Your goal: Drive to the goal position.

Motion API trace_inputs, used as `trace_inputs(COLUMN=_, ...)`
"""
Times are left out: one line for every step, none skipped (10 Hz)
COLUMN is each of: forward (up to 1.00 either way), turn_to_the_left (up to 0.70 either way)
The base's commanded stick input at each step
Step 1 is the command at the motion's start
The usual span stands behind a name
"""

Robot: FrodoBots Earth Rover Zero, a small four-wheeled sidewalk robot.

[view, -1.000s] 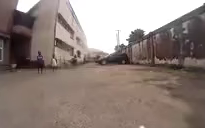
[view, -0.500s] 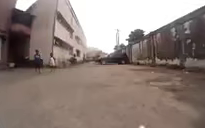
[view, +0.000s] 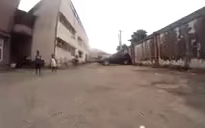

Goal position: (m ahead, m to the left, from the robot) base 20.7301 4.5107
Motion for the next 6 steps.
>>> trace_inputs(forward=0.30, turn_to_the_left=0.00)
trace_inputs(forward=0.30, turn_to_the_left=0.00)
trace_inputs(forward=0.30, turn_to_the_left=0.00)
trace_inputs(forward=0.30, turn_to_the_left=0.00)
trace_inputs(forward=0.30, turn_to_the_left=0.00)
trace_inputs(forward=0.30, turn_to_the_left=0.00)
